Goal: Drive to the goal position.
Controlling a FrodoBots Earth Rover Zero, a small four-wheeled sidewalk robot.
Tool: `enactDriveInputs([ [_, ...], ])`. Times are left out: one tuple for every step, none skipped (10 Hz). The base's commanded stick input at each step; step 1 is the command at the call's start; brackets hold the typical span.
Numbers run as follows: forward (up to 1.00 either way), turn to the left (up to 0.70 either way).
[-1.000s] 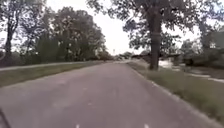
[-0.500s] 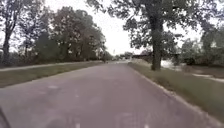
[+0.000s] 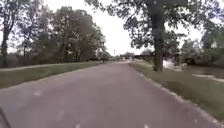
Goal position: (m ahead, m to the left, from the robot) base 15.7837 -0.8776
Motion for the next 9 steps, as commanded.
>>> enactDriveInputs([
  [1.00, 0.00],
  [1.00, 0.00],
  [1.00, 0.00],
  [1.00, 0.00],
  [1.00, 0.00],
  [1.00, 0.00],
  [1.00, 0.00],
  [1.00, 0.00],
  [1.00, 0.00],
])
